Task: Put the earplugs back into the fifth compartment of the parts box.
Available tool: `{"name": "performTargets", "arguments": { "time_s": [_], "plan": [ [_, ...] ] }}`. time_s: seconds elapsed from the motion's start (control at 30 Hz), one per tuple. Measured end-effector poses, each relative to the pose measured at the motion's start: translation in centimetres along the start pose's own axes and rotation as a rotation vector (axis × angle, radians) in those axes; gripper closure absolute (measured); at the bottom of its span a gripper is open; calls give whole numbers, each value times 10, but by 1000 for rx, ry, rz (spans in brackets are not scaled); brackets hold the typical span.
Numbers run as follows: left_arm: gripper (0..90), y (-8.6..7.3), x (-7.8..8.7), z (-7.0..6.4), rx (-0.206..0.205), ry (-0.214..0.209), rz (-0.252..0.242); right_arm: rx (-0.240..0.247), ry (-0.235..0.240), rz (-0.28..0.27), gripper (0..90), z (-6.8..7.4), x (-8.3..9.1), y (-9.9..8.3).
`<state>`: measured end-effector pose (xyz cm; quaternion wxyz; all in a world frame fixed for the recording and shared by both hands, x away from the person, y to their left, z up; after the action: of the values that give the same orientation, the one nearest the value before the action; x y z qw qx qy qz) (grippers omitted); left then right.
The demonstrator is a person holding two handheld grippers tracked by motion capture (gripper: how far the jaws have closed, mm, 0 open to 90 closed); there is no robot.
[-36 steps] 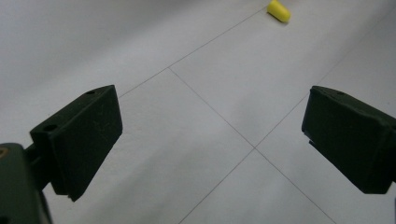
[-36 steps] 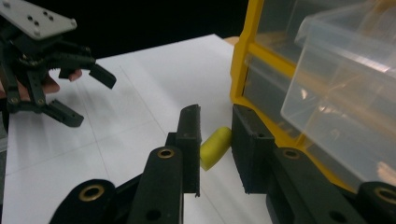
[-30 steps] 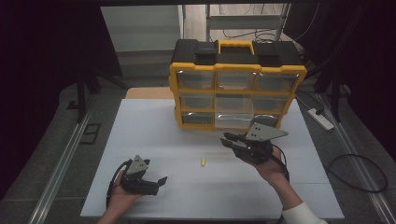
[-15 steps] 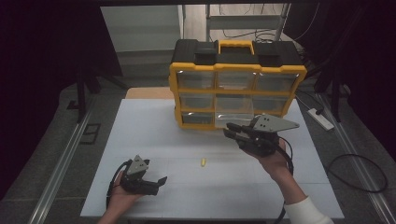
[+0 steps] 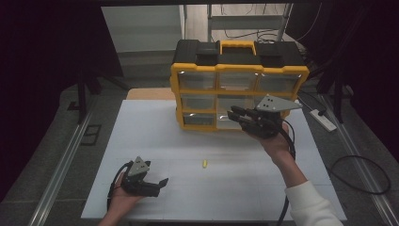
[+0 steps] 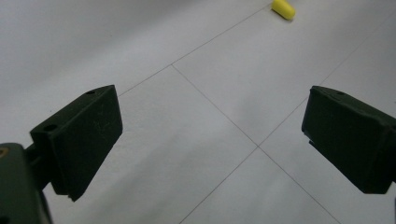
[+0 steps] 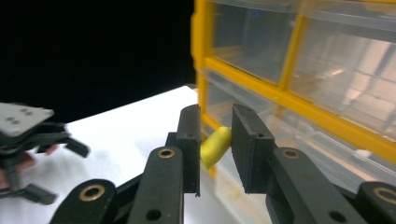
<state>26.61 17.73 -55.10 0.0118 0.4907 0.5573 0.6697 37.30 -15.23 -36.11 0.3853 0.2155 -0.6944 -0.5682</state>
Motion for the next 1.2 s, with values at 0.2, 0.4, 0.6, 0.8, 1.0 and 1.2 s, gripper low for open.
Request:
{"name": "performTargets", "arguments": {
  "time_s": [0.2, 0.4, 0.6, 0.8, 1.0, 1.2],
  "plan": [
    [52, 0, 0, 0, -3, 0, 3, -33, -99, 46, 736, -25, -16, 0],
    [52, -1, 0, 0, 1, 0, 3, -38, -119, 65, 729, -36, -24, 3],
    [52, -1, 0, 0, 1, -1, 5, -35, -136, 86, 723, -41, -31, 2],
    [52, -1, 0, 0, 1, -1, 6, -40, -144, 94, 713, -45, -31, 0],
    [52, -1, -1, 0, 0, -2, 7, -35, -152, 110, 554, -45, -33, -2],
    [52, -1, -1, 0, -1, -1, 9, -38, -186, 99, 399, -44, -31, -2]
  ]
}}
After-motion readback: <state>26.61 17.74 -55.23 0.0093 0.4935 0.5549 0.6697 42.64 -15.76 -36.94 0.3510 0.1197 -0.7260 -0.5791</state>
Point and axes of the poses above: each handheld gripper's, and its own axes: x roughly backward along the jaws, y roughly out of its top, z roughly to its left, the point moved 4 cm from there along -x, roughly forward along the jaws, and after that the axes turned 4 degrees about -y, right-handed, at the moved point
